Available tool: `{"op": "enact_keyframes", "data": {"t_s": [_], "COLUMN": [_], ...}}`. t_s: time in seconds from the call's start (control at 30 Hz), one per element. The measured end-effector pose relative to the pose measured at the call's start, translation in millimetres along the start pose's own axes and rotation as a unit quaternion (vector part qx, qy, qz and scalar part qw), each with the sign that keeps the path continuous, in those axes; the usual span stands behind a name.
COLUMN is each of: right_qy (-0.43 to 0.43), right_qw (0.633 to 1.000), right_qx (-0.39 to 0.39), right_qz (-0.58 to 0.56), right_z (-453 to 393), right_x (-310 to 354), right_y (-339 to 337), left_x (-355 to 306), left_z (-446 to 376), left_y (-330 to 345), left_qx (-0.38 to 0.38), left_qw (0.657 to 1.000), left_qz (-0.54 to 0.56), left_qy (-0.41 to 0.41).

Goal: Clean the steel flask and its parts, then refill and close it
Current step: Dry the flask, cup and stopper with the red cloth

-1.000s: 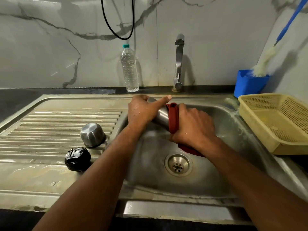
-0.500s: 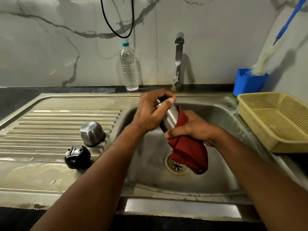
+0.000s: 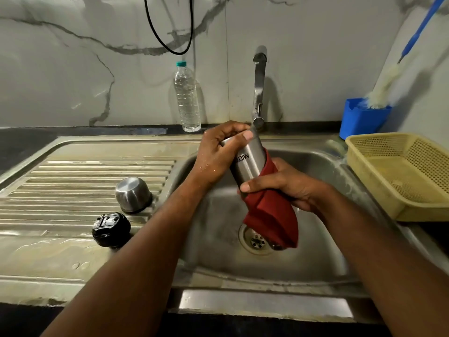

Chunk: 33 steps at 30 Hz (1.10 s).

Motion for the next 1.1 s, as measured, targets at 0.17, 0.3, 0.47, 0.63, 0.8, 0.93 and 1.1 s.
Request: {"op": "enact_keyframes", "data": {"t_s": [0.17,0.3,0.47,0.63,0.8,0.93,1.1], "right_qy": [-0.03,-0.056,-0.062,0.112,0.037,-0.045,0.111], "right_qw": [0.956,0.814,0.931,0.991,0.964,0.855,0.991], "right_qx": [-0.214,-0.294,-0.198,0.067,-0.167,-0.251,-0.032], "right_qz": [0.199,0.499,0.301,-0.017,0.204,0.451,0.072], "right_z": [-3,3,-2,10,-1,-3,1], "right_x": [7,17,17,-6,2,16,-8], "right_y": [-11,-9,-17,-2,-15,-12,0], "left_x": [14,18,6,0,31,39,33], "left_z": [-2,10,3,3,9,21,9], "left_y": [-6,-1,-6,-19,-13,0,-22], "left_qx": [-0.018,0.024,0.029,-0.101,-0.183,-0.218,-0.241], "left_qw": [0.991,0.943,0.994,0.994,0.96,0.916,0.885], "left_qz": [-0.08,-0.289,-0.094,-0.034,0.034,0.092,0.278], "left_qy": [-0.106,-0.161,-0.039,0.028,-0.211,-0.325,-0.284]}}
Point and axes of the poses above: each hand's wrist, its own z-axis away from the middle knuckle, its own y-axis out of the palm, x = y × z, the point moved 6 cm from there along -z, towards the middle knuckle, and after that the axes turned 6 degrees about -x, right-handed, at the moved point
